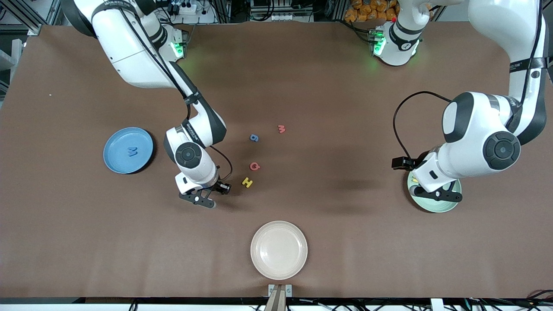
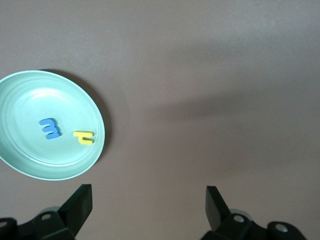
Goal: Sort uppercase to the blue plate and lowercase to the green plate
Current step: 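Lift the cyan b with the right gripper while the left gripper withdraws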
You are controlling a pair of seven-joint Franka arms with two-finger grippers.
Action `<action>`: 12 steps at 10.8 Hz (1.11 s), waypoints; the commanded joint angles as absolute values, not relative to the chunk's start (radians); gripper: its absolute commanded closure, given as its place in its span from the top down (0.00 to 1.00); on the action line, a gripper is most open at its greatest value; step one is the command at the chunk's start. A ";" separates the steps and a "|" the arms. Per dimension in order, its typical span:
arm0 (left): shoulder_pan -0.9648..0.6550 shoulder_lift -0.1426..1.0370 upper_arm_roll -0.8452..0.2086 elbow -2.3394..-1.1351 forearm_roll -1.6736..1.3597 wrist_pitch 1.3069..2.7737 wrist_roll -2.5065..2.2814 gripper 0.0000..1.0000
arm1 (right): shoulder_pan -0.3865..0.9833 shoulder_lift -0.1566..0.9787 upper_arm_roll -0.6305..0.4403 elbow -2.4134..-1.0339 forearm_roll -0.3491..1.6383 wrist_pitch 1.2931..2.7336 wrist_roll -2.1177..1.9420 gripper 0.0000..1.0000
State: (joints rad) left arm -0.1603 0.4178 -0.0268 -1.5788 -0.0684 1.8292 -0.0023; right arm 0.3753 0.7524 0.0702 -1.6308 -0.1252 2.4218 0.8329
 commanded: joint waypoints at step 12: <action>-0.158 0.402 -0.035 -1.594 -0.044 1.822 -0.023 1.00 | 0.379 0.758 0.069 -1.635 -0.132 2.411 0.801 0.23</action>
